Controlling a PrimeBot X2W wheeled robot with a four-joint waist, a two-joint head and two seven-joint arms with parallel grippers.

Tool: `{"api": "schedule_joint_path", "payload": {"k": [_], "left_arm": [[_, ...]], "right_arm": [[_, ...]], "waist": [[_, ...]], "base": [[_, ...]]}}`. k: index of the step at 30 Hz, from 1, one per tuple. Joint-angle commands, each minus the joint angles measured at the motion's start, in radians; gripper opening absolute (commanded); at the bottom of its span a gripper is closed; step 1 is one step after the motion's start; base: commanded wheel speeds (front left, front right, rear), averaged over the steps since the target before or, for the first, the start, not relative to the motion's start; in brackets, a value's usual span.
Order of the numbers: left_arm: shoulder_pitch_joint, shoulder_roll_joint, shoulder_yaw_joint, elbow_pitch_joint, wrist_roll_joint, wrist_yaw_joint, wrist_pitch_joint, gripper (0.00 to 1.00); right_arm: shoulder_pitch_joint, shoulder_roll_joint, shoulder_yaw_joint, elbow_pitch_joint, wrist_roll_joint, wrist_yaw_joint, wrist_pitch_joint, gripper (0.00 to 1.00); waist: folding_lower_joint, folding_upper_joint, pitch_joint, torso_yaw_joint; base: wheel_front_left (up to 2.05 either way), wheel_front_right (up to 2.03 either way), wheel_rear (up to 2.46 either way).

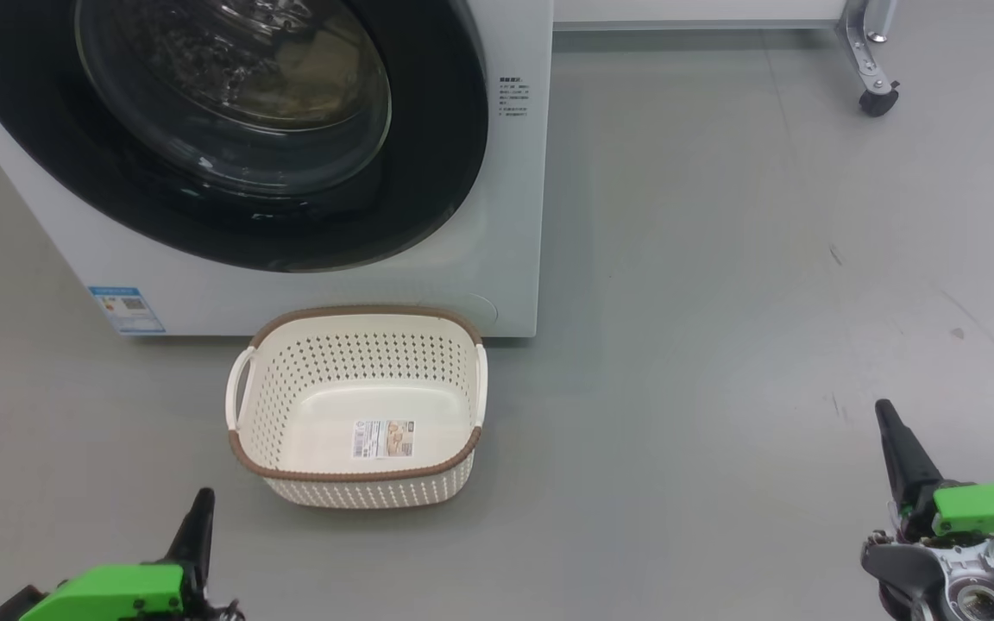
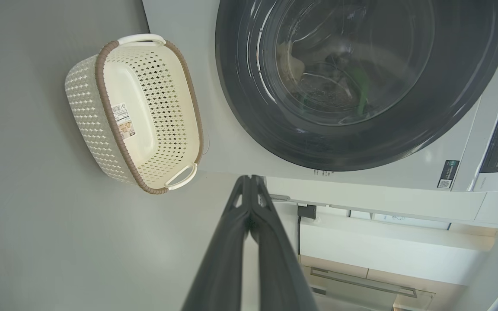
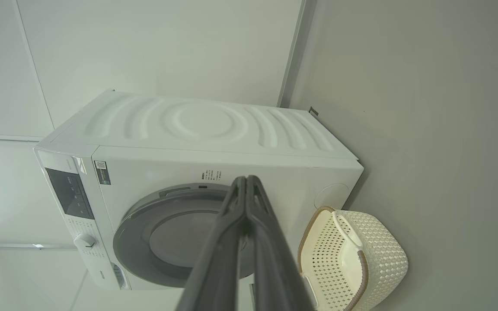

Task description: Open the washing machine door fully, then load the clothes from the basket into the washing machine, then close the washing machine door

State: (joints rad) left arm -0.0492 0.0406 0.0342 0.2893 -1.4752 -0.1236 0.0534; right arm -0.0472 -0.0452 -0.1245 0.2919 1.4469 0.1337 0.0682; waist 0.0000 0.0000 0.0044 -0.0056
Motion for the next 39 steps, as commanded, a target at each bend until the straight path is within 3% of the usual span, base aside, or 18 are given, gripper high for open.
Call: {"api": "schedule_joint_path", "payload": {"k": [1,13,39], "left_arm": [[-0.050,0.021,0.040,-0.038,-0.024,-0.006,0.009,0.00],[-0.057,0.022,0.063,-0.045,-0.147,-0.007,0.046,0.00],[-0.058,0.019,0.068,-0.044,-0.143,-0.007,0.050,0.00]], "right_arm": [[-0.057,-0.006,0.013,-0.041,0.025,-0.003,0.008,0.00],[-0.061,-0.005,0.010,-0.047,0.161,-0.003,0.045,0.00],[-0.061,-0.005,0.011,-0.047,0.162,-0.003,0.045,0.00]], "waist": [[0.0000,0.0000,0.000,0.000],[0.0000,0.0000,-0.001,0.006],[0.0000,0.0000,-0.001,0.006]], "base": [[0.00,0.00,0.00],[0.00,0.00,0.00],[0.00,0.00,0.00]]}}
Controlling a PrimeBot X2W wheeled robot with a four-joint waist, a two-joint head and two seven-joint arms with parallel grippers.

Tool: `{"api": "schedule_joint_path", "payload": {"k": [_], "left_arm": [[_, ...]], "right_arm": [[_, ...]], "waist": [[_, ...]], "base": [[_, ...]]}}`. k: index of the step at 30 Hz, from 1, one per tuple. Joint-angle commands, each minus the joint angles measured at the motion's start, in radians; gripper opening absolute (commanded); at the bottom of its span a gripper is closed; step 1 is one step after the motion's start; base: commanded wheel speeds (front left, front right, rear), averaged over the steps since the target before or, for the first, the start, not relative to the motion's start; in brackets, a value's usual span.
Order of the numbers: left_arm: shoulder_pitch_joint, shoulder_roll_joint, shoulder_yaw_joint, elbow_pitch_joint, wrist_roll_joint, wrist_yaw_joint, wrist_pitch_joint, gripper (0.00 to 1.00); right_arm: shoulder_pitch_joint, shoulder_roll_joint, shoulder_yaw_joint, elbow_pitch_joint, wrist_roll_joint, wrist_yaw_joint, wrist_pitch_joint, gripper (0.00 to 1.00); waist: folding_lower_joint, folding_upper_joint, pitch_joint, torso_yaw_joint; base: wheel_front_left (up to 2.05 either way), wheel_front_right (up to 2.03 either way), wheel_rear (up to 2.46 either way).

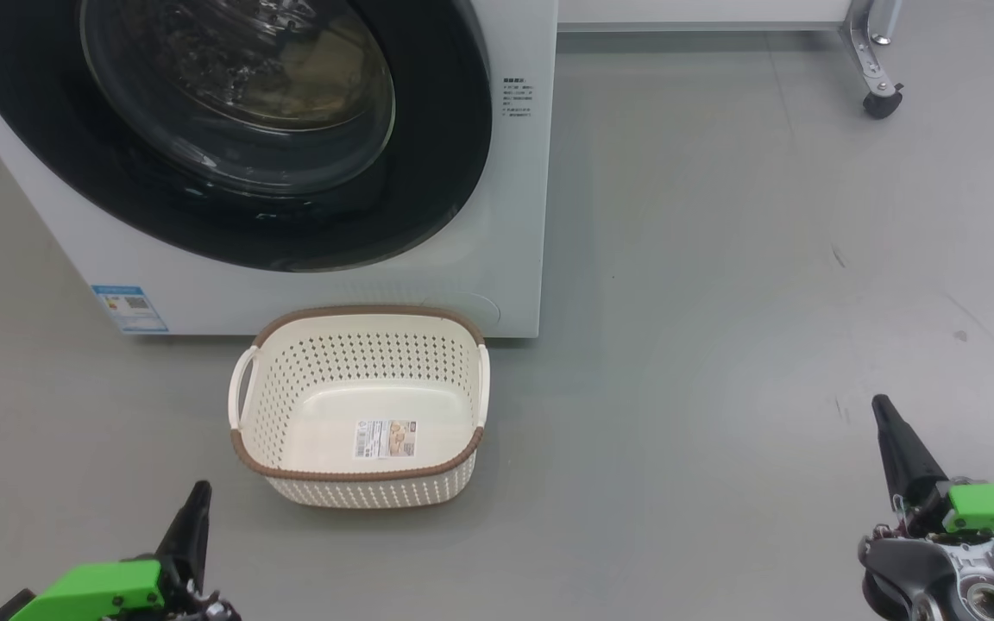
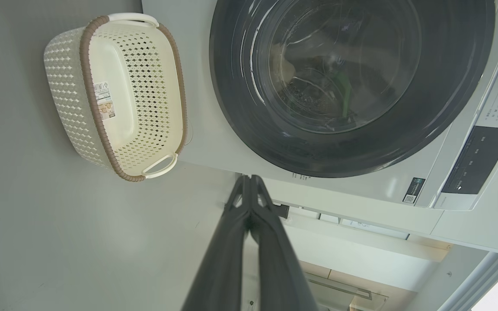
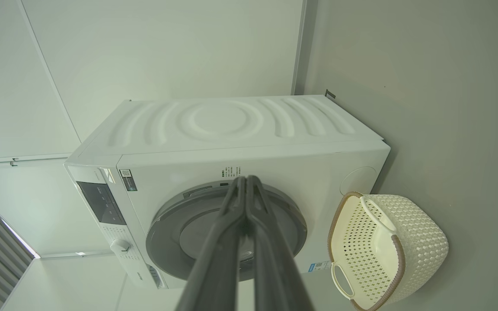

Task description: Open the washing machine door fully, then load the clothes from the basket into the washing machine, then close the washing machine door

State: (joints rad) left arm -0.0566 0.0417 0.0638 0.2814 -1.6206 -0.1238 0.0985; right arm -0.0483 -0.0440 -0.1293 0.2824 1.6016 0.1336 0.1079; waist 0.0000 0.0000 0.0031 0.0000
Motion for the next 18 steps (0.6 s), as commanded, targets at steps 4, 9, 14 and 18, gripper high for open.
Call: {"api": "schedule_joint_path", "payload": {"k": [4,9,14,18], "left_arm": [[-0.050,0.017,0.039,-0.037,0.003,-0.007,0.006,0.00],[-0.051,0.016,0.040,-0.036,0.004,-0.007,0.007,0.00],[-0.051,0.016,0.041,-0.036,0.004,-0.007,0.007,0.00],[-0.051,0.015,0.041,-0.036,0.005,-0.007,0.008,0.00]], "right_arm": [[-0.060,-0.006,0.015,-0.038,0.007,-0.003,0.005,0.00],[-0.060,-0.006,0.015,-0.038,0.007,-0.003,0.005,0.00],[-0.060,-0.006,0.015,-0.038,0.007,-0.003,0.005,0.00],[-0.060,-0.006,0.015,-0.038,0.007,-0.003,0.005,0.00]], "waist": [[0.0000,0.0000,0.000,0.000],[0.0000,0.0000,0.000,0.000],[0.0000,0.0000,0.000,0.000],[0.0000,0.0000,0.000,0.000]], "base": [[0.00,0.00,0.00],[0.00,0.00,0.00],[0.00,0.00,0.00],[0.00,0.00,0.00]]}}
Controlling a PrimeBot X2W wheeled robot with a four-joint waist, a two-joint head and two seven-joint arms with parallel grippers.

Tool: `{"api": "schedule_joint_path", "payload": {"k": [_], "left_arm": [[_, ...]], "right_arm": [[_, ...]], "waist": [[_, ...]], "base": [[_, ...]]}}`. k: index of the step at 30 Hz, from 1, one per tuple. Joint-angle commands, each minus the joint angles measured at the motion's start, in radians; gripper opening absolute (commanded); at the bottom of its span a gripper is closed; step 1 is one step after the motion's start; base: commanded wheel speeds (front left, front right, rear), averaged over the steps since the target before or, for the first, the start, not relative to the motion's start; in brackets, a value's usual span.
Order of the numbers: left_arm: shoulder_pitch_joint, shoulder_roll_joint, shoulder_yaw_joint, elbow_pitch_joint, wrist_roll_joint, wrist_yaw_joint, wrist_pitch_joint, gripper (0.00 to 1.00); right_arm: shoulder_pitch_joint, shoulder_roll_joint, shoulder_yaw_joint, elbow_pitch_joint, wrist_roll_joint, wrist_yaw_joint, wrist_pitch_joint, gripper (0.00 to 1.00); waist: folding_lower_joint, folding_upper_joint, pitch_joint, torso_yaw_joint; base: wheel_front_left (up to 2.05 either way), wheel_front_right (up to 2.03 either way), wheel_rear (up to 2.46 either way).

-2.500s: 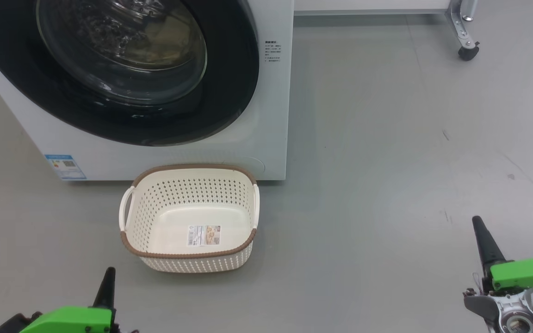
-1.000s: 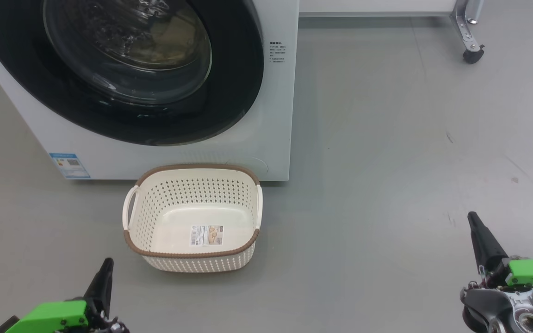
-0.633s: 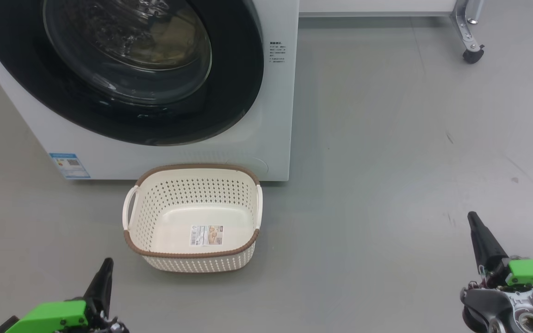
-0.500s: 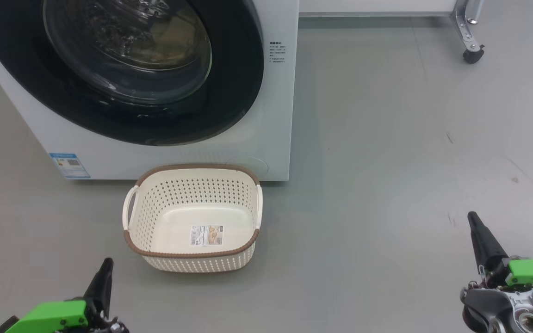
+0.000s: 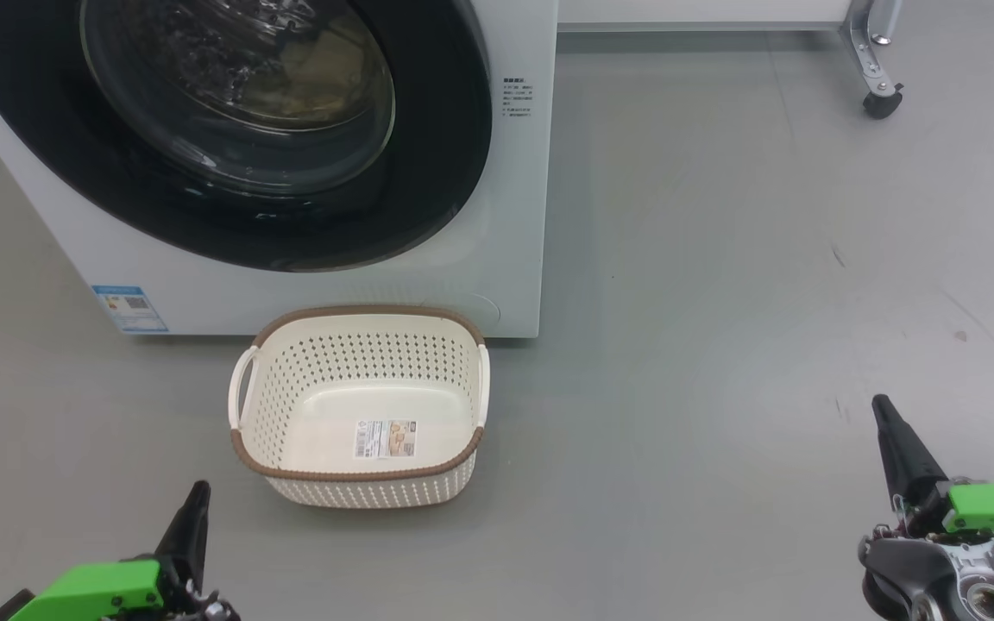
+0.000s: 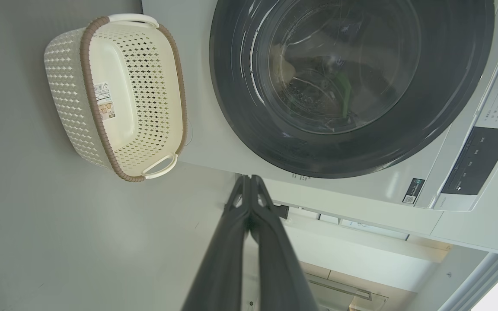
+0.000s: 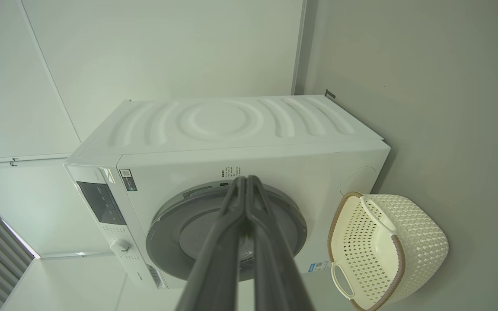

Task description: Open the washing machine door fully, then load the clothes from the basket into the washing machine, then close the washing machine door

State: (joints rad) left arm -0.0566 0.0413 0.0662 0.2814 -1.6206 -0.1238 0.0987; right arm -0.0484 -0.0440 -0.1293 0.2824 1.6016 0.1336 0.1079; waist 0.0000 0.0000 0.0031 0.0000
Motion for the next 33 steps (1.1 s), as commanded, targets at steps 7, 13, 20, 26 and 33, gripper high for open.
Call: {"api": "schedule_joint_path", "payload": {"k": [7,13,20,26,33], "left_arm": [[-0.051,0.015,0.040,-0.036,0.005,-0.007,0.008,0.00],[-0.051,0.015,0.040,-0.036,0.006,-0.007,0.009,0.00],[-0.051,0.014,0.041,-0.036,0.007,-0.007,0.009,0.00],[-0.051,0.014,0.042,-0.036,0.007,-0.007,0.010,0.00],[-0.051,0.013,0.042,-0.036,0.008,-0.007,0.010,0.00]], "right_arm": [[-0.060,-0.006,0.015,-0.038,0.007,-0.003,0.005,0.00],[-0.060,-0.006,0.015,-0.038,0.007,-0.003,0.005,0.00],[-0.060,-0.006,0.016,-0.038,0.007,-0.003,0.005,0.00],[-0.060,-0.006,0.016,-0.038,0.007,-0.003,0.005,0.00],[-0.060,-0.006,0.016,-0.038,0.007,-0.003,0.005,0.00]], "waist": [[0.0000,0.0000,0.000,0.000],[0.0000,0.0000,0.000,0.000],[0.0000,0.0000,0.000,0.000],[0.0000,0.0000,0.000,0.000],[0.0000,0.0000,0.000,0.000]], "base": [[0.00,0.00,0.00],[0.00,0.00,0.00],[0.00,0.00,0.00],[0.00,0.00,0.00],[0.00,0.00,0.00]]}}
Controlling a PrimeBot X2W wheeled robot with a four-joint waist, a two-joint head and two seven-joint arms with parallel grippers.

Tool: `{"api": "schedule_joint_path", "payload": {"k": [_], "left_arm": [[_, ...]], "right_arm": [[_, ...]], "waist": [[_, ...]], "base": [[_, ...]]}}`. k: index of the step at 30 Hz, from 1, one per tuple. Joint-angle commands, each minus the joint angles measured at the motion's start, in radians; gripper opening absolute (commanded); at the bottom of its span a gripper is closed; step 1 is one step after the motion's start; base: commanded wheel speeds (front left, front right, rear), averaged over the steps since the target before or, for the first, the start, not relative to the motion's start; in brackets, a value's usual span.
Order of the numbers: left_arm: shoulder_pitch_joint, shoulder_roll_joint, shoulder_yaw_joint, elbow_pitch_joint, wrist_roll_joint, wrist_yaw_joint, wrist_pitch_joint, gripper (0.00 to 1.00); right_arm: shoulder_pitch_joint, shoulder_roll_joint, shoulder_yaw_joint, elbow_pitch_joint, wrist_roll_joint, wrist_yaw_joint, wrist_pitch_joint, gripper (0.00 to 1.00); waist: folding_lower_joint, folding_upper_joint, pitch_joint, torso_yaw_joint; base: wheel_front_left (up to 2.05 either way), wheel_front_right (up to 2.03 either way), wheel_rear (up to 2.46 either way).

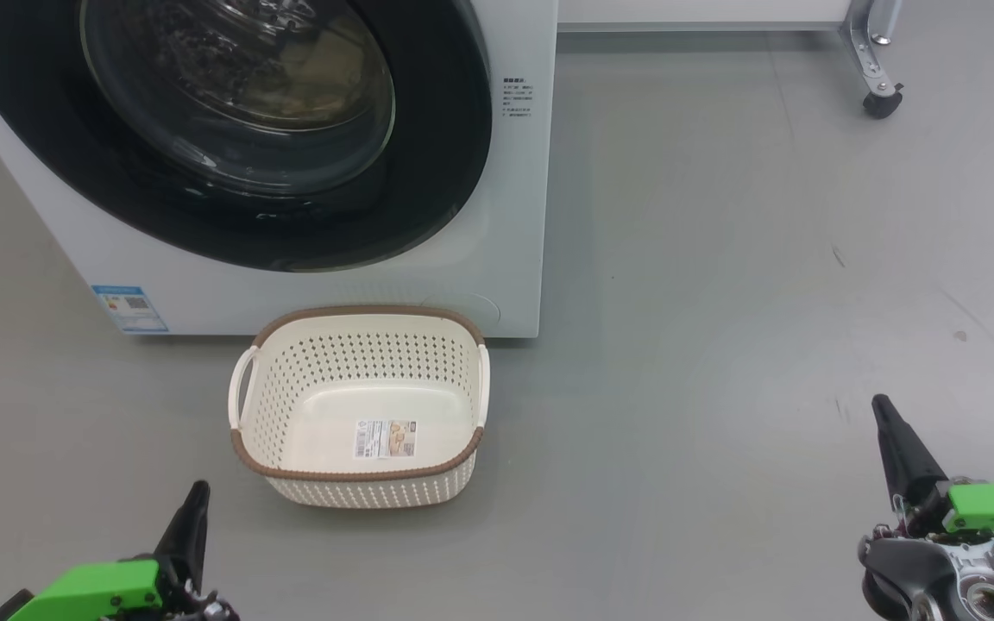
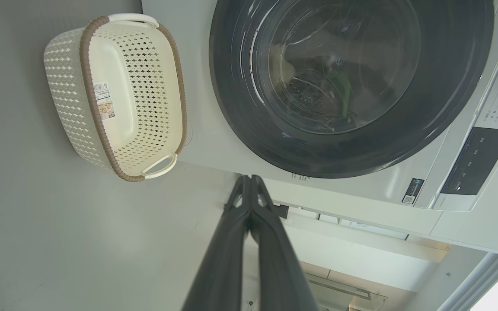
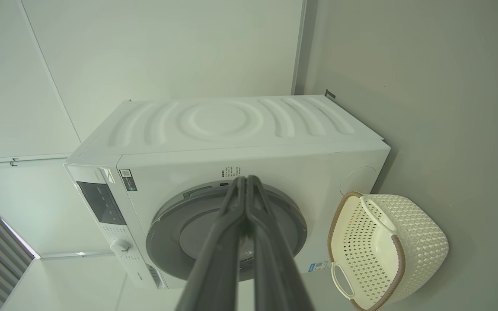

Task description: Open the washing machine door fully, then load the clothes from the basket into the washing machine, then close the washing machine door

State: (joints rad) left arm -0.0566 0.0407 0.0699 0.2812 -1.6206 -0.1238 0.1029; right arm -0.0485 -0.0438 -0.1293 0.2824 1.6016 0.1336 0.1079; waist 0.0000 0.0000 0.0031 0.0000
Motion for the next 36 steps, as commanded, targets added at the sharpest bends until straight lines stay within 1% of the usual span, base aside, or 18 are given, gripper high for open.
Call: {"api": "schedule_joint_path", "payload": {"k": [1,36], "left_arm": [[-0.051,0.014,0.039,-0.036,0.008,-0.007,0.006,0.00],[-0.051,0.012,0.042,-0.036,0.010,-0.007,0.008,0.00]], "right_arm": [[-0.059,-0.006,0.016,-0.038,0.007,-0.003,0.005,0.00],[-0.059,-0.006,0.016,-0.038,0.007,-0.003,0.005,0.00]], "waist": [[0.0000,0.0000,0.000,0.000],[0.0000,0.0000,0.000,0.000]], "base": [[0.00,0.00,0.00],[0.00,0.00,0.00]]}}
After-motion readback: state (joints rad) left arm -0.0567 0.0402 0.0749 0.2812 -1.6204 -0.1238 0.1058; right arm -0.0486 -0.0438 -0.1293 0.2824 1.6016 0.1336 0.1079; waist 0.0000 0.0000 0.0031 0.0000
